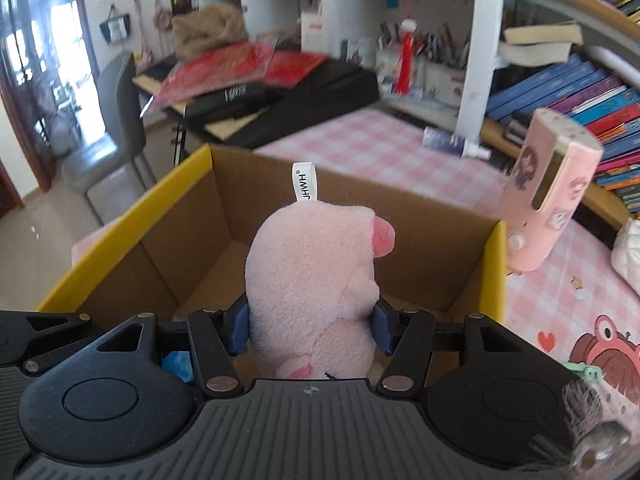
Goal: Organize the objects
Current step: 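Lower both items into the yellow box and open both tools, then withdraw both tools from the box toward the remaining toys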
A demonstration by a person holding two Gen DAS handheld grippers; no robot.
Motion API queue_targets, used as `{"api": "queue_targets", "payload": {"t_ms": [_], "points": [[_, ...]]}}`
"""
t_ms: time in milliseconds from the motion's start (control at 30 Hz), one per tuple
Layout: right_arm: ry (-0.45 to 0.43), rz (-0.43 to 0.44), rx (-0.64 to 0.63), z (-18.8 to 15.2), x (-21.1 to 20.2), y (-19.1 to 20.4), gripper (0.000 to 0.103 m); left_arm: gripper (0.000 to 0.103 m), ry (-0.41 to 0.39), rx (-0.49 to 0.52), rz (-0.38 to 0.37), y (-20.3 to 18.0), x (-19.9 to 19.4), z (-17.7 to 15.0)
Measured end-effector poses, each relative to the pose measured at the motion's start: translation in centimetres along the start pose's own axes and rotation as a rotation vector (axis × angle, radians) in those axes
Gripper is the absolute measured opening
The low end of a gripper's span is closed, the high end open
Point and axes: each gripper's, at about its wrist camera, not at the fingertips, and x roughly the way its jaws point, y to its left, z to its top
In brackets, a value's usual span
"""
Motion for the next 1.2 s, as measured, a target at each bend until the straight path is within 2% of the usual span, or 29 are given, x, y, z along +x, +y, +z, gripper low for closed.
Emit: {"api": "queue_targets", "payload": {"t_ms": [167, 300, 400, 533, 633, 667, 733, 967, 1200], "points": [[0.07, 0.019, -0.014, 0.1, 1.0, 0.1, 0.056, 0.027, 0.013, -0.006, -0.005, 0.0, 0.4, 0.1], [0.083, 0.017, -0.04, 0.1, 1.3, 0.4, 0.057, 0.029, 0.008, -0.011, -0.001, 0.1, 0.4, 0.2], [0.076, 0.016, -0.041, 0.2, 1.3, 0.3, 0.061, 0.03, -0.029, -0.016, 0.007, 0.1, -0.2, 0.2], [0.039, 0.023, 0.008, 0.1, 0.3, -0.2, 0.061, 0.051, -0.079, -0.018, 0.021, 0.1, -1.5, 0.1], [-0.012, 0.012, 0.033, 0.0, -1.1, -0.3, 0.065, 0.057, -0.122, -0.03, 0.027, 0.4, -2.8, -0.2], [-0.029, 0.005, 0.038, 0.0, -1.7, -0.3, 0.067, 0.067, -0.133, -0.036, 0.028, 0.6, -3.2, -0.2], [-0.063, -0.01, 0.055, -0.2, -3.0, -0.2, 0.069, 0.073, -0.169, -0.049, 0.029, 0.8, -4.2, -0.5], [-0.22, -0.096, 0.123, -1.9, -8.4, 0.3, 0.072, 0.082, -0.286, -0.072, 0.036, 2.0, -8.6, -1.9], [-0.353, -0.205, 0.146, -5.1, -13.2, 1.7, 0.073, 0.086, -0.356, -0.087, 0.038, 2.8, -11.9, -4.2]]}}
